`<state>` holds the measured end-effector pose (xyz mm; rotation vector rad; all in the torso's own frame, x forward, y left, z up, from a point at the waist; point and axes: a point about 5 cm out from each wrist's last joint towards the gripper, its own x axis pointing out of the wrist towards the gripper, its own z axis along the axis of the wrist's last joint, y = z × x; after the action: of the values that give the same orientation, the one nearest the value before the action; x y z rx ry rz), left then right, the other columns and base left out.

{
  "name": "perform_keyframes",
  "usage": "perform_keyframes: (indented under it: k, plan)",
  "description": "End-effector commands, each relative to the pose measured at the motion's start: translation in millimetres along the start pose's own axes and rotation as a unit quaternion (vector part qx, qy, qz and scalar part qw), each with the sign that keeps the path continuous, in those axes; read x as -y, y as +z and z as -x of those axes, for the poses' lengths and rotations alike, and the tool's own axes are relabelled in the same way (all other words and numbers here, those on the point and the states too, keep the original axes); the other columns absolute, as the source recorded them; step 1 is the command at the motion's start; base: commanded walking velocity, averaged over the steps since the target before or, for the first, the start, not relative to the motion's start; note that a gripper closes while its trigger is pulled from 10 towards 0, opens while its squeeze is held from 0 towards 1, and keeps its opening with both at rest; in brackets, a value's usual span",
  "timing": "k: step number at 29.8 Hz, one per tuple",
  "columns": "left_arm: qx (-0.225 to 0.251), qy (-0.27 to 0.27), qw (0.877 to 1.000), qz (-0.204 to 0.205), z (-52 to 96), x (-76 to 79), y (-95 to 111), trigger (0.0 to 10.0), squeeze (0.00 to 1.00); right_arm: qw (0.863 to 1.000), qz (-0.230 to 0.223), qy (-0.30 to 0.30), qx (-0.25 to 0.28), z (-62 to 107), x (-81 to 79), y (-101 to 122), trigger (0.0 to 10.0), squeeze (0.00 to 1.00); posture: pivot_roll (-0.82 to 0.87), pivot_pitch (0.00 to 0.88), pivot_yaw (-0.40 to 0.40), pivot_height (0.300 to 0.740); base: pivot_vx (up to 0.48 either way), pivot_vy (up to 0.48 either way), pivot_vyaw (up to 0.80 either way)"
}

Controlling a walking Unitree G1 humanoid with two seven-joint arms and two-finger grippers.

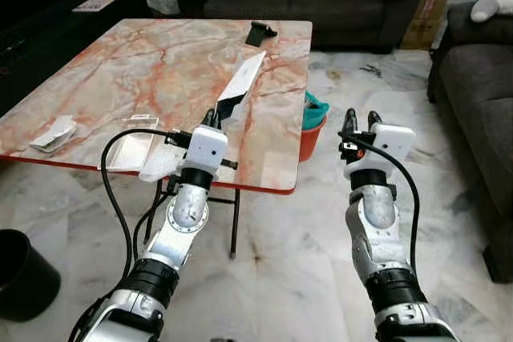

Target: Picking trash to rubbish bin

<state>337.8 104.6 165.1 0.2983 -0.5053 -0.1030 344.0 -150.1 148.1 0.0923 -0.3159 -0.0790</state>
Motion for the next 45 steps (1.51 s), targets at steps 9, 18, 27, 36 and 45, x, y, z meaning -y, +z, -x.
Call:
perform_keyframes:
  k: [9, 18, 27, 36, 45]
  plan:
    - [-0.002, 0.000, 1.000, -0.008, -1.2, -4.4, -1, 10.0, 0.00, 1.000, -0.003, -0.006, -0.007, 3.8, 0.3, -5, 10.0, 0.00, 0.13, 0.000, 0.066, 0.740, -0.262, 0.000, 0.00]
    - [-0.008, -0.002, 1.000, -0.008, 0.3, -4.3, -2, 10.0, 0.00, 1.000, -0.002, -0.007, -0.011, 5.8, 1.3, -7, 10.0, 0.00, 0.12, 0.000, 0.068, 0.740, -0.259, 0.000, 0.00]
    - [-0.066, -0.022, 0.997, -0.021, 18.4, -10.2, -27, 10.0, 0.00, 0.999, 0.003, -0.011, -0.048, 17.5, 7.6, -24, 10.0, 0.00, 0.13, 0.000, 0.064, 0.740, -0.057, 0.000, 0.00]
    - [-0.228, -0.068, 0.971, -0.028, 75.5, -29.7, -86, 10.0, 0.00, 0.979, 0.021, -0.007, -0.202, 57.8, 23.6, -82, 10.0, 0.00, 0.13, 0.000, 0.052, 0.740, 0.000, 0.000, 0.00]
    - [-0.464, 0.011, 0.886, 0.013, 165.8, -65.2, -141, 10.0, 0.00, 0.906, 0.015, -0.029, -0.422, 144.8, 51.3, -143, 10.0, 0.00, 0.13, 0.000, 0.040, 0.740, 0.000, 0.000, 0.00]
